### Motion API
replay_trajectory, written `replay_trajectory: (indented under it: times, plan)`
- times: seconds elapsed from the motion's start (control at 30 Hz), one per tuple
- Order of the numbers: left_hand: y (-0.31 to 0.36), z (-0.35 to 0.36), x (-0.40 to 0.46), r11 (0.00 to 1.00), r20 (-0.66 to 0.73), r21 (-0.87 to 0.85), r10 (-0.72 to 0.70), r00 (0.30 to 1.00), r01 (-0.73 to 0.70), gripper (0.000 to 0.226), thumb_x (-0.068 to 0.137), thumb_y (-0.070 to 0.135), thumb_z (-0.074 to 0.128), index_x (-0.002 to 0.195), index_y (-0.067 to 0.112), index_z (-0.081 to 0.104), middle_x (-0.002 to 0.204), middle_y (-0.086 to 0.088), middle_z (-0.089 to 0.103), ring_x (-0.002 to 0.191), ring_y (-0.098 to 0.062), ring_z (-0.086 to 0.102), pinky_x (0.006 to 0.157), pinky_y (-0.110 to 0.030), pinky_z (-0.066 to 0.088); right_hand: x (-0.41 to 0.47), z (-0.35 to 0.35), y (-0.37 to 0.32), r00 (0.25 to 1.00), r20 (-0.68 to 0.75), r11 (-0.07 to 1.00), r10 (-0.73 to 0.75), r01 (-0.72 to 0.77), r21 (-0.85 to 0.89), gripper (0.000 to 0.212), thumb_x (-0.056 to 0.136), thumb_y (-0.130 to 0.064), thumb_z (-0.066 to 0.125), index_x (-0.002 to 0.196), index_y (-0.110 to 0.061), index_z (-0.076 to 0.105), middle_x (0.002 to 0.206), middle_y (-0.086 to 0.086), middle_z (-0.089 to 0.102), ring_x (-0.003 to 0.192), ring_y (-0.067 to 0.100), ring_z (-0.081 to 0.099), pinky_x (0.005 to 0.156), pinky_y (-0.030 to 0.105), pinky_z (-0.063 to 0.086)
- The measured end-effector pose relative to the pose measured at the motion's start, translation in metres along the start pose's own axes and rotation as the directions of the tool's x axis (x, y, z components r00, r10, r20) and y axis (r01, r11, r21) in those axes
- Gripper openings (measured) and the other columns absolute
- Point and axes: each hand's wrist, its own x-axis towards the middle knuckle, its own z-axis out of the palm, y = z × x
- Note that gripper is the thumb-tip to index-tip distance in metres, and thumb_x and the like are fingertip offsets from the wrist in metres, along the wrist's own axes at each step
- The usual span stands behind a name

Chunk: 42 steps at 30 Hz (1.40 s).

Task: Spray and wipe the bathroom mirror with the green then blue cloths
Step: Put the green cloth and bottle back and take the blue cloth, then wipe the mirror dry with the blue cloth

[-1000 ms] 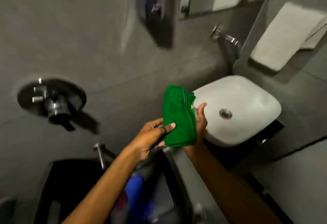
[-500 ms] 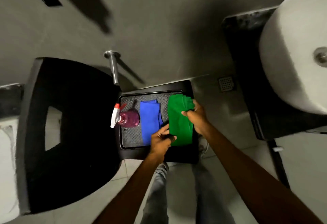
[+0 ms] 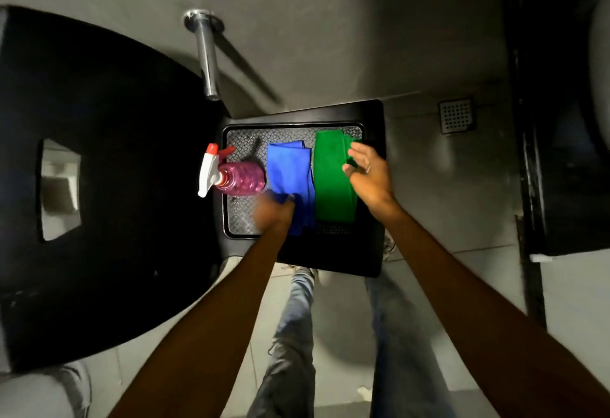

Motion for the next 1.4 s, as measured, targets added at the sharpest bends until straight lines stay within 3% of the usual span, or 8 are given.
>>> replay_trajectory:
  times: [0.13, 0.43, 0.63, 0.93, 1.1, 1.2, 1.3, 1.4]
  plan:
    - [0.025, -0.018, -0.014, 0.968, 0.086, -0.251, 0.042, 0.995, -0.019, 0.012, 0.082, 0.018, 0.071, 0.074, 0.014, 0.064, 0.076, -0.009, 0.063, 0.072, -0.022, 0.054, 0.053, -0.027, 0.039, -0.030, -0.021, -0.012, 0.995, 0.080, 0.982, 0.067, -0.080, 0.169, 0.040, 0.094, 0.009, 0.053, 0.134, 0.005, 0.053, 0.132, 0.025, 0.062, 0.122, 0.027, 0.060, 0.093, 0.017, 0.049]
    - [0.140, -0.115, -0.165, 0.597, 0.445, -0.778, 0.304, 0.842, 0.195, 0.026, 0.081, 0.013, 0.043, 0.089, 0.007, 0.067, 0.082, -0.013, 0.072, 0.067, -0.029, 0.069, 0.064, -0.031, 0.060, -0.106, -0.059, -0.087, 0.909, 0.270, 0.637, 0.318, -0.416, 0.649, 0.038, 0.103, -0.009, 0.033, 0.136, -0.004, 0.052, 0.135, 0.016, 0.057, 0.129, 0.031, 0.054, 0.104, 0.037, 0.045]
    - [0.196, -0.170, -0.274, 0.725, 0.227, -0.384, 0.674, 0.703, -0.571, 0.020, 0.097, 0.033, 0.063, 0.100, 0.013, 0.067, 0.094, -0.005, 0.073, 0.091, -0.020, 0.066, 0.076, -0.026, 0.056, -0.150, -0.111, -0.239, 0.892, 0.328, 0.222, -0.311, -0.268, 0.938, 0.037, 0.098, -0.032, 0.043, 0.104, -0.024, 0.079, 0.098, -0.003, 0.080, 0.090, 0.014, 0.076, 0.072, 0.028, 0.062]
    - [0.322, -0.289, -0.414, -0.213, -0.010, 0.376, 0.972, -0.234, -0.902, 0.050, 0.100, 0.054, 0.039, 0.135, 0.022, 0.053, 0.136, 0.000, 0.052, 0.130, -0.017, 0.048, 0.113, -0.028, 0.036, -0.198, -0.242, -0.401, 0.820, -0.194, -0.069, -0.539, 0.186, 0.980, 0.059, 0.101, -0.048, 0.029, 0.098, -0.018, 0.080, 0.101, 0.004, 0.079, 0.090, 0.024, 0.076, 0.078, 0.038, 0.062]
    - [0.420, -0.347, -0.519, -0.575, 0.175, 0.589, 0.776, -0.605, -0.567, 0.050, 0.100, 0.046, 0.042, 0.133, 0.013, 0.059, 0.147, -0.009, 0.055, 0.156, -0.026, 0.027, 0.128, -0.048, 0.021, -0.202, -0.322, -0.477, 0.657, -0.556, -0.213, -0.509, 0.530, 0.821, 0.034, 0.076, -0.047, 0.062, 0.074, -0.019, 0.081, 0.078, -0.001, 0.078, 0.071, 0.016, 0.076, 0.065, 0.026, 0.061]
    - [0.485, -0.382, -0.587, -0.607, 0.192, 0.692, 0.677, -0.710, -0.392, 0.051, 0.100, 0.045, 0.039, 0.137, 0.014, 0.057, 0.152, -0.013, 0.051, 0.157, -0.031, 0.022, 0.130, -0.053, 0.014, -0.187, -0.353, -0.533, 0.555, -0.661, -0.049, -0.505, 0.746, 0.664, 0.046, 0.106, -0.037, 0.031, 0.123, -0.017, 0.068, 0.134, 0.005, 0.064, 0.128, 0.014, 0.058, 0.108, 0.022, 0.045]
    - [0.543, -0.414, -0.636, -0.467, 0.179, 0.855, 0.676, -0.715, -0.227, 0.061, 0.100, 0.047, 0.034, 0.149, 0.013, 0.046, 0.163, -0.015, 0.038, 0.159, -0.033, 0.014, 0.131, -0.051, 0.006, -0.153, -0.363, -0.582, 0.081, -0.663, 0.210, -0.744, 0.971, -0.117, 0.050, 0.108, -0.028, 0.024, 0.158, -0.025, 0.021, 0.168, -0.002, 0.011, 0.156, 0.012, 0.004, 0.123, 0.016, 0.010]
    - [0.582, -0.429, -0.642, -0.284, 0.154, 0.955, 0.731, -0.665, -0.090, 0.075, 0.097, 0.054, 0.021, 0.161, 0.016, 0.022, 0.172, -0.011, 0.014, 0.160, -0.032, 0.003, 0.131, -0.049, -0.002, -0.110, -0.374, -0.599, -0.177, -0.414, 0.255, -0.893, 0.560, -0.788, 0.058, 0.104, -0.039, 0.028, 0.158, -0.027, 0.013, 0.167, 0.006, 0.017, 0.156, 0.028, 0.000, 0.127, 0.045, 0.001]
